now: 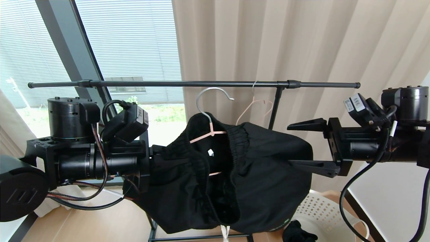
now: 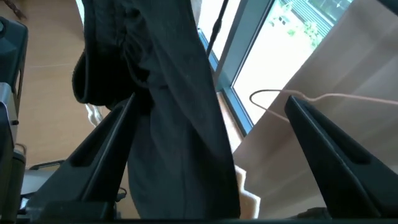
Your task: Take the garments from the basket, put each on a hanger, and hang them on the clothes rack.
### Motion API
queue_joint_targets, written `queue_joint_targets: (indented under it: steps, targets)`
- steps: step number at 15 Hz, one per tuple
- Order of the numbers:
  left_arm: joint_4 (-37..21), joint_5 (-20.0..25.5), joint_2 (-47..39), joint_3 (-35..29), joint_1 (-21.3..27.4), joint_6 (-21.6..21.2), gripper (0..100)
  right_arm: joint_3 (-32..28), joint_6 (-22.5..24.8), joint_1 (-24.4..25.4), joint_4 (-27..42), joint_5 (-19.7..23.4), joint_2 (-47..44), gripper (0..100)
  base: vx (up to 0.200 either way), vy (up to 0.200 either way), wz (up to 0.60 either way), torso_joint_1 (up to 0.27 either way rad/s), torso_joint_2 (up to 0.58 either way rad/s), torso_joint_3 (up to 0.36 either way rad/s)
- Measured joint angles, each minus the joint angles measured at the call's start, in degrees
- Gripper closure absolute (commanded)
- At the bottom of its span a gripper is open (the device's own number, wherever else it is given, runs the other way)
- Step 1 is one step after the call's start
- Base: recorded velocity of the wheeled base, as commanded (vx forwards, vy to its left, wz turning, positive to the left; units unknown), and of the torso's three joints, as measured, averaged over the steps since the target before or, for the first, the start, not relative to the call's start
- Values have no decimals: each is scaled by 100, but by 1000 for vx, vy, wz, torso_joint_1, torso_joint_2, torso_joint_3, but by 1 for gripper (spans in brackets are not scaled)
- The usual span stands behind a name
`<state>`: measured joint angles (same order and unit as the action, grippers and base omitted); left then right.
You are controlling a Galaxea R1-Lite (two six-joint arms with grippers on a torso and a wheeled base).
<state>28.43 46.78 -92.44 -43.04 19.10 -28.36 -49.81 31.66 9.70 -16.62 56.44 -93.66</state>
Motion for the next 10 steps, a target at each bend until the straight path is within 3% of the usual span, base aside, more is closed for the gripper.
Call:
queue_joint_targets:
  steps: [7,10]
  targets:
    - [1,0,116,0,-80,46,100,955,6,-232,-169,11,-149,0,0,0,0,0,0,0]
    - [1,0,157,-20,-59,118,100,1086,20,-318,-178,5,-435,0,0,0,0,0,0,0]
